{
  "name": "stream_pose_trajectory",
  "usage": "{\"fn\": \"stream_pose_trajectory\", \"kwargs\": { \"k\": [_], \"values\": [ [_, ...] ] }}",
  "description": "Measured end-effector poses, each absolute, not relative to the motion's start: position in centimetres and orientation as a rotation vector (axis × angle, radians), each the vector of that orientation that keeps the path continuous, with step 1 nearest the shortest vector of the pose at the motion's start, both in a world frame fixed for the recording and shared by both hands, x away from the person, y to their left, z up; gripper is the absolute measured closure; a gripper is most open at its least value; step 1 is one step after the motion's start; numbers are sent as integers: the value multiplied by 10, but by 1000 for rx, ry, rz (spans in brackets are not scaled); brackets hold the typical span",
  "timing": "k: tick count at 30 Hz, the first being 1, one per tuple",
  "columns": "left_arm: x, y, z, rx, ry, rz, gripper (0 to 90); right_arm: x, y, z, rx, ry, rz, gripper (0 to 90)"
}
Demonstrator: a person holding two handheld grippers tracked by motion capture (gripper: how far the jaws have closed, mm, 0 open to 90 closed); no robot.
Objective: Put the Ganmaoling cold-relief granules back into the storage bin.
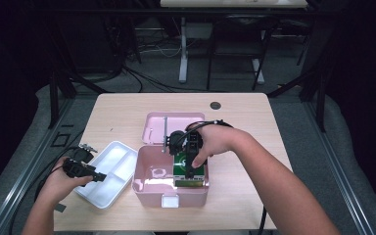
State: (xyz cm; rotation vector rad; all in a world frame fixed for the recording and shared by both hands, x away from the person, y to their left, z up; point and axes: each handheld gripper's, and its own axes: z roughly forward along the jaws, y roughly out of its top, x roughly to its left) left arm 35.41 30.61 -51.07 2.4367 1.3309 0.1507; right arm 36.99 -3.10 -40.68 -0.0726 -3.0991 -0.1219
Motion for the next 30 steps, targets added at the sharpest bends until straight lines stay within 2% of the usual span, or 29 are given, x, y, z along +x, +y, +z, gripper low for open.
{"fn": "stream_pose_trajectory", "kwargs": {
  "k": [13, 30],
  "values": [
    [354, 305, -512, 2439, 1329, 148, 411, 374, -28, -436, -72, -3100, -89, 161],
    [355, 306, -512, 2441, 1328, 146, 411, 379, -34, -456, -100, -3099, -87, 159]
  ]
}}
